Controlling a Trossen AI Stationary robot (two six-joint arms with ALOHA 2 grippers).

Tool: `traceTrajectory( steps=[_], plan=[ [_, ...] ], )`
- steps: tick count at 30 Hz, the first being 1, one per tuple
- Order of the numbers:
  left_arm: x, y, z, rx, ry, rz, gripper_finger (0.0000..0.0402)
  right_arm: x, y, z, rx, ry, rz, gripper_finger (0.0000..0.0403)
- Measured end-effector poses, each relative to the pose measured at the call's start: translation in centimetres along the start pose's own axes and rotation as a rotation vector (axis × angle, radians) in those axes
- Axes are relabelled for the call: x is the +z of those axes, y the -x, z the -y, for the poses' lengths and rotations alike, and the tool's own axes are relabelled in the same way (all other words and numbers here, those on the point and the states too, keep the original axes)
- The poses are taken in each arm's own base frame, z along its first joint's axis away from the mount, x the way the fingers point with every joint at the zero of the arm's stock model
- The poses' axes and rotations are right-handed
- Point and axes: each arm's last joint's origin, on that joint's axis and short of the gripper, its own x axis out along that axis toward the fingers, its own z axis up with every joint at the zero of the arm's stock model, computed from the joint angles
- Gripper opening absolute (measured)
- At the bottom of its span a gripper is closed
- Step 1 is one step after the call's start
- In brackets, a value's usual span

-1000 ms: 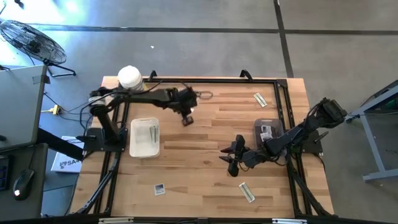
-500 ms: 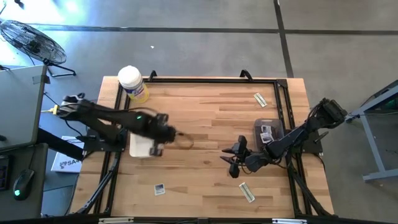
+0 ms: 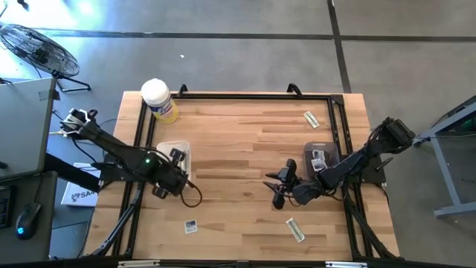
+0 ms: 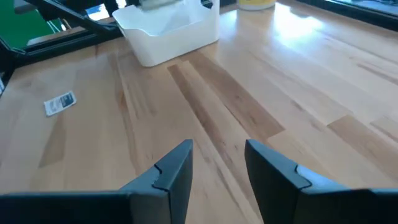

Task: Pick & Place First Aid Supplies
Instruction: Put the green bandage into the white bin

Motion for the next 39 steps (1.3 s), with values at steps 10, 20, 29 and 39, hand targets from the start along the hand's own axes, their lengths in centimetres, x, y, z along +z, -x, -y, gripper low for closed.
traceTrajectory(
  steps=[10,20,29,39],
  plan=[
    [-0.5,-3.5,-2.0,-0.057,-0.055,-0.005,0.0,0.8,-1.2,1.3,-0.04,0.003,0.002,0.014],
    [-0.6,-5.1,-3.9,-0.108,-0.063,0.03,0.0,1.5,-2.4,2.5,-0.037,0.025,-0.03,0.014],
    [-0.2,-5.4,-4.4,-0.052,-0.026,0.059,0.0001,1.7,-2.7,3.0,-0.038,0.024,-0.039,0.014],
    [-0.2,-5.4,-4.4,-0.056,0.035,0.056,0.0043,1.8,-2.8,3.0,-0.037,0.014,-0.036,0.014]
  ],
)
